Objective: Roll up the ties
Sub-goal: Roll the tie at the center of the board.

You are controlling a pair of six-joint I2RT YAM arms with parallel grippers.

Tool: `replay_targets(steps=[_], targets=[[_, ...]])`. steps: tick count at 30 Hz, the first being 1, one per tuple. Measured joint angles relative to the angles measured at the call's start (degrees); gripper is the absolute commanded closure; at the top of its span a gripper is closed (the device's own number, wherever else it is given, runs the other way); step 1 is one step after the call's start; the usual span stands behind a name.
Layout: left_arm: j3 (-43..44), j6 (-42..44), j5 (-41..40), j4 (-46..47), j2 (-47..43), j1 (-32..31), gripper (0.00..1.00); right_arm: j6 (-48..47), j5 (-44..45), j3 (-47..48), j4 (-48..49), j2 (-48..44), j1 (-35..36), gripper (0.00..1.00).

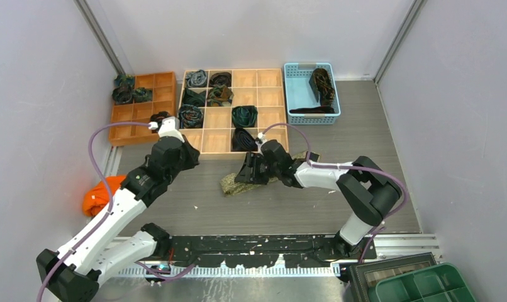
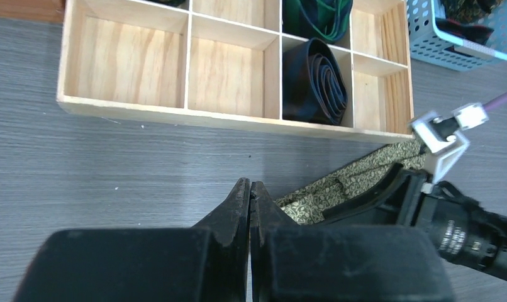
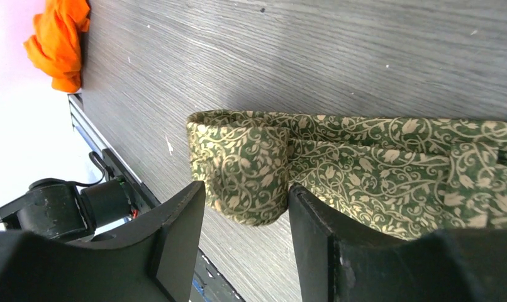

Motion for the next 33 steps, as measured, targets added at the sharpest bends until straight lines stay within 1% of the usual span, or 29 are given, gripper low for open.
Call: replay_targets(steps=[6,12,19,22,24,28,30,31,32,33], targets=[[-2.64,-0.31,2.34,3.39,3.85,0.00,1.00,-3.48,3.69,2.67,-7.06,-3.63,0.00,0.46],[-4.59,-1.01,3.67,5.27,6.67,0.00,1.00,-6.23,6.49,6.47,-13.31,-1.11,0.02,0.51],[-6.12,-1.03,5.01,9.18,9.29,0.00,1.00,-7.89,10.97,7.54,-18.91,0.92,0.39,0.53],[-6.60,-1.18,6.16,10.69,11.98,0.00,1.00,-8.59,12.74,8.81,-20.76,1.09,1.01,0.53],[-6.73,-1.27,7.04,11.69,14.01,0.00,1.00,-8.76,13.92,9.16,-21.18,0.79,1.79,0.51],[-6.73,-0.98,8.22,14.01,18.18,0.00,1.00,-8.90,17.44,9.14,-23.52,-2.97,4.28,0.46],[-6.71,-0.57,9.14,15.50,20.92,0.00,1.00,-8.90,19.45,9.14,-24.65,-6.99,5.99,0.50],[-6.67,-0.22,9.75,16.76,22.67,0.00,1.00,-8.87,20.26,9.14,-24.94,-8.98,6.86,0.54],[-6.62,0.17,10.38,17.75,24.35,0.04,1.00,-8.83,21.05,9.14,-25.14,-10.97,7.76,0.62],[-6.58,0.52,11.13,18.93,26.21,0.11,1.00,-8.63,21.73,9.14,-25.27,-12.72,8.61,0.71]])
